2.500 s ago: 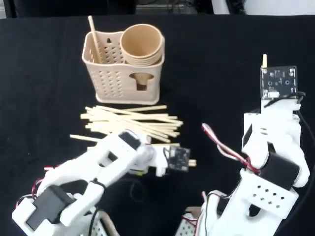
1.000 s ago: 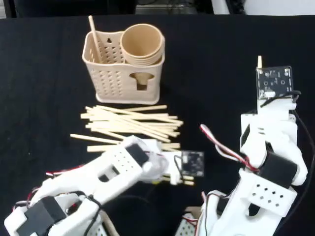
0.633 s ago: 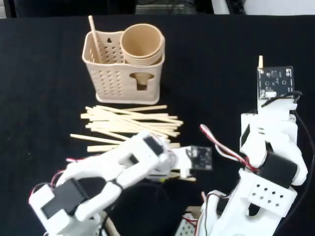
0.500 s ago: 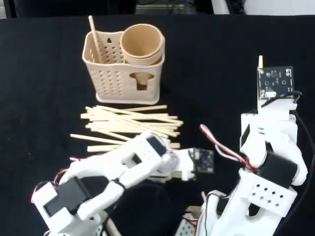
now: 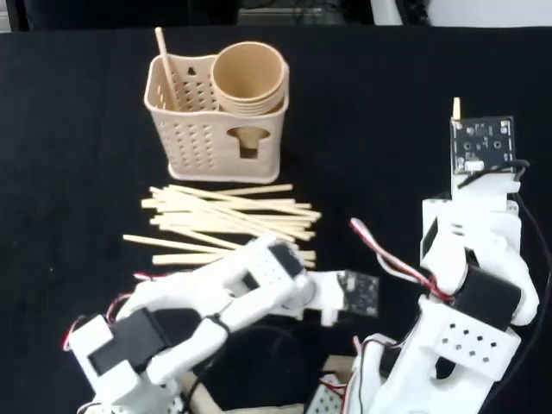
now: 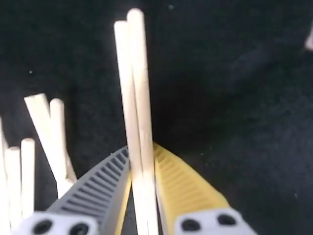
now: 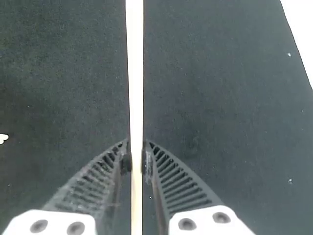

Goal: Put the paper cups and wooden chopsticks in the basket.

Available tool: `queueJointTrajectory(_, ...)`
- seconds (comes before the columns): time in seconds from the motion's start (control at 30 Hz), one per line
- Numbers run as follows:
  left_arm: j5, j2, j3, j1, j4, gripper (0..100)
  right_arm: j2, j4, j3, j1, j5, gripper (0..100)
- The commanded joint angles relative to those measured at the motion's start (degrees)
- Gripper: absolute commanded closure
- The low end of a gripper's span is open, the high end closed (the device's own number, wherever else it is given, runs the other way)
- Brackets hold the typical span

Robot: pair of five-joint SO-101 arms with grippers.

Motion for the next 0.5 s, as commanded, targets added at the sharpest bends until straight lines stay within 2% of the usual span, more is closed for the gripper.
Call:
queueJointTrajectory(0.0,0.4,-0.4,-5.2,0.3,9.0,97,-0.7,-1.0,-0.7,-0.7,-0.1,98.6)
queueJointTrajectory(0.07,0.0,0.0,-6.6,0.3,12.8,94,-0.7,-1.0,-0.7,-0.7,-0.1,98.6)
queueJointTrajectory(0.17,0.1,0.1,-5.8,0.3,13.0,88,-0.7,-1.0,-0.7,-0.7,-0.1,98.6)
queueJointTrajectory(0.47,0.4,-0.3,0.6,0.3,2.0,88,-0.7,-1.0,-0.5,-0.9,0.0,98.6)
